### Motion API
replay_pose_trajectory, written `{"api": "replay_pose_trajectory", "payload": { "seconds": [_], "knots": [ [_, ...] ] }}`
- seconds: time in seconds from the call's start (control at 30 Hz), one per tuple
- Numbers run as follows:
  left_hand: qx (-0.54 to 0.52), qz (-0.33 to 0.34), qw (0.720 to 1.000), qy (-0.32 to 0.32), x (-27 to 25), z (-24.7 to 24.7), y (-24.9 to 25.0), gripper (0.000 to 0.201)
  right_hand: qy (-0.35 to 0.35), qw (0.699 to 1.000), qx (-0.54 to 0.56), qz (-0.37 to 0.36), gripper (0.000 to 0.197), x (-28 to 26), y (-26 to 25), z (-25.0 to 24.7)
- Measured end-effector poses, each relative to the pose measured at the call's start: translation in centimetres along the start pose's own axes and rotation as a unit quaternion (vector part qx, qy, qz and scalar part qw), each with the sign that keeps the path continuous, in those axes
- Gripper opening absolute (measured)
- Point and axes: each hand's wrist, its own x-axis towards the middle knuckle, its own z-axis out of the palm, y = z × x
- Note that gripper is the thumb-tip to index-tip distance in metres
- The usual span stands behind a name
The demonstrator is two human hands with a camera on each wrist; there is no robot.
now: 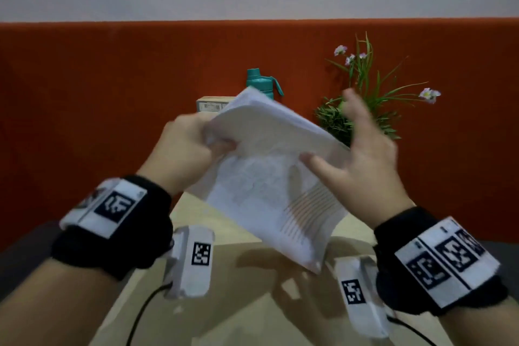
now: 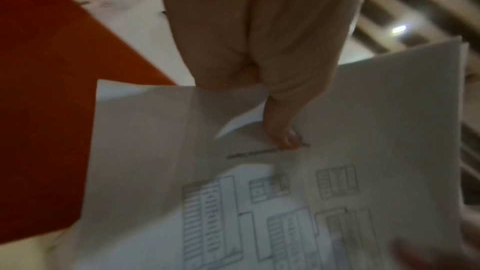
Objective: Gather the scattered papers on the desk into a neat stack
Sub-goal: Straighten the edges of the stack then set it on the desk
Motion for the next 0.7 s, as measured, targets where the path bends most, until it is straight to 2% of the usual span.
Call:
{"api": "replay_pose_trajectory", "payload": {
  "seconds": [0.07,0.1,0.13,0.2,0.23,0.3,0.33,0.37,0.4,0.43,0.47,0.53,0.57,0.7],
  "knots": [
    [0.092,0.064,0.994,-0.006,1.2,-0.8,2.5,0.014,-0.060,0.996,0.062,0.011,0.046,0.8,-0.4,0.5],
    [0.127,0.087,0.988,-0.003,1.6,-1.1,3.7,0.013,-0.053,0.992,0.110,0.021,0.026,1.1,-0.4,0.5],
    [0.150,0.104,0.983,0.009,1.8,-1.4,4.6,0.013,-0.034,0.987,0.157,0.032,0.015,1.3,-0.2,0.5],
    [0.194,0.132,0.968,0.088,2.1,-1.7,5.5,0.024,-0.004,0.970,0.237,0.049,0.013,1.5,0.2,0.2],
    [0.219,0.120,0.956,0.155,2.0,-1.7,5.4,0.040,0.009,0.958,0.279,0.064,0.015,1.4,0.4,0.1],
    [0.183,0.047,0.940,0.282,1.1,-0.8,4.5,0.069,0.032,0.927,0.358,0.109,0.025,1.0,0.9,0.2],
    [0.107,-0.005,0.951,0.290,0.6,-0.1,3.7,0.076,0.041,0.912,0.388,0.130,0.027,0.7,1.0,0.4],
    [-0.010,-0.056,0.966,0.251,0.1,0.7,3.0,0.076,0.045,0.900,0.409,0.142,0.026,0.3,1.3,0.8],
    [-0.139,-0.103,0.966,0.191,-0.2,1.7,2.2,0.070,0.044,0.894,0.419,0.151,0.023,0.0,1.5,1.1],
    [-0.239,-0.138,0.952,0.135,-0.7,2.7,1.5,0.059,0.040,0.891,0.423,0.159,0.021,-0.4,1.7,1.3],
    [-0.278,-0.154,0.942,0.108,-1.0,3.4,0.7,0.045,0.036,0.889,0.425,0.166,0.020,-0.7,1.7,1.5],
    [-0.272,-0.152,0.943,0.117,-1.6,4.2,0.1,0.018,0.037,0.888,0.425,0.171,0.024,-1.1,1.9,1.6],
    [-0.276,-0.145,0.943,0.121,-1.9,4.4,-0.1,0.013,0.042,0.888,0.424,0.171,0.026,-1.3,2.0,1.6],
    [-0.302,-0.109,0.941,0.103,-2.7,4.7,-0.1,0.021,0.039,0.890,0.423,0.163,0.027,-1.3,2.1,1.1]
  ]
}}
